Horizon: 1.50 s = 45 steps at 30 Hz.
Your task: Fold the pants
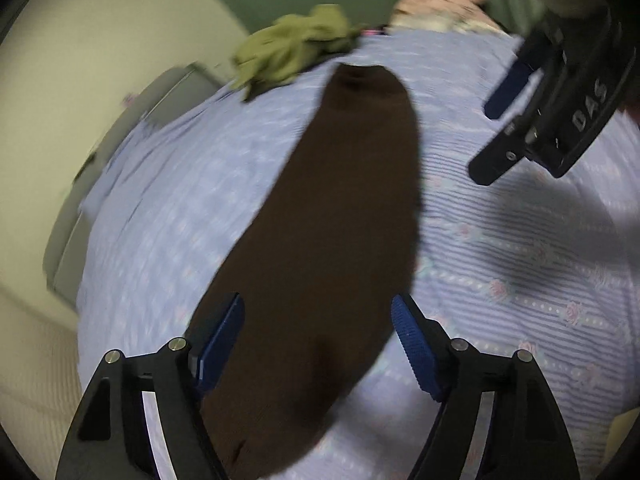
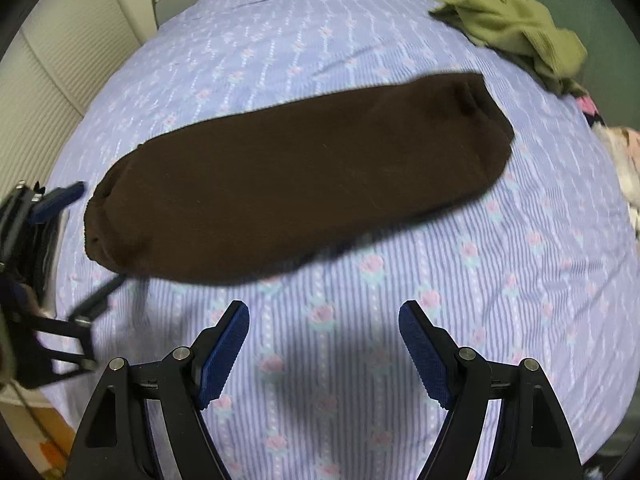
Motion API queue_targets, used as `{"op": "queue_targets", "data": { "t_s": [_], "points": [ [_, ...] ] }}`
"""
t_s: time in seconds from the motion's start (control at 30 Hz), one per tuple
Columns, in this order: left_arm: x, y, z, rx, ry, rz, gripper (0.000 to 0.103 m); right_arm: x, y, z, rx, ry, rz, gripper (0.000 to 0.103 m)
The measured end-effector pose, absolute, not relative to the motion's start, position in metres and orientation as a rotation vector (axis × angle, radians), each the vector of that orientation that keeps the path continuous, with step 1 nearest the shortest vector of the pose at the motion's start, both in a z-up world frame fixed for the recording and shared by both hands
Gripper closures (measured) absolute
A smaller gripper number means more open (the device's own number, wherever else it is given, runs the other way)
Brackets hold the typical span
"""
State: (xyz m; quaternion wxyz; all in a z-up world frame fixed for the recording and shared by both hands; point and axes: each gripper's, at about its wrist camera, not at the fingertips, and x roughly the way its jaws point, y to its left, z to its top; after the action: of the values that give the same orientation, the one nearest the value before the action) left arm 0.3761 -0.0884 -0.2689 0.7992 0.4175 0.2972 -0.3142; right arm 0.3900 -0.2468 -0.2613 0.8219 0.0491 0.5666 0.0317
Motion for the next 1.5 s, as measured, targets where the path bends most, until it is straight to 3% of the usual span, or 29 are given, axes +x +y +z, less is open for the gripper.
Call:
{"op": "queue_targets", "data": {
  "t_s": [0.13, 0.33, 0.37, 0.47, 0.57, 0.73, 0.9, 1.13, 1.4, 1.5],
  "points": [
    [0.371, -0.118, -0.301, 1.031, 0.614, -0.73, 0.037, 0.382, -0.256, -0.281, 0.121, 1.245, 0.062, 0.025],
    [0.38, -0.133, -0.325, 1.09, 0.688, -0.728, 0.06, 0.373, -0.266, -0.3, 0.179, 1.284, 0.071, 0.025],
    [0.384, -0.132, -0.326, 1.083, 0.703, -0.72, 0.069, 0.372, -0.268, -0.301, 0.188, 1.286, 0.075, 0.025],
    [0.405, -0.13, -0.318, 0.984, 0.817, -0.748, 0.082, 0.375, -0.27, -0.306, 0.213, 1.289, 0.086, 0.025],
    [0.427, -0.121, -0.3, 0.789, 0.948, -0.767, 0.089, 0.379, -0.27, -0.306, 0.238, 1.276, 0.104, 0.026],
    [0.496, -0.08, -0.279, 0.319, 1.155, -0.725, 0.089, 0.392, -0.268, -0.295, 0.285, 1.212, 0.174, 0.026],
    [0.535, -0.057, -0.29, 0.141, 1.218, -0.664, 0.089, 0.422, -0.25, -0.282, 0.266, 1.13, 0.292, 0.026],
    [0.55, -0.042, -0.305, 0.009, 1.278, -0.623, 0.082, 0.478, -0.222, -0.283, 0.251, 1.107, 0.464, 0.032],
    [0.547, -0.033, -0.296, -0.008, 1.266, -0.628, 0.076, 0.531, -0.192, -0.331, 0.324, 1.269, 0.613, 0.035],
    [0.542, -0.034, -0.288, 0.027, 1.258, -0.633, 0.069, 0.533, -0.178, -0.341, 0.309, 1.294, 0.616, 0.035]
  ]
}}
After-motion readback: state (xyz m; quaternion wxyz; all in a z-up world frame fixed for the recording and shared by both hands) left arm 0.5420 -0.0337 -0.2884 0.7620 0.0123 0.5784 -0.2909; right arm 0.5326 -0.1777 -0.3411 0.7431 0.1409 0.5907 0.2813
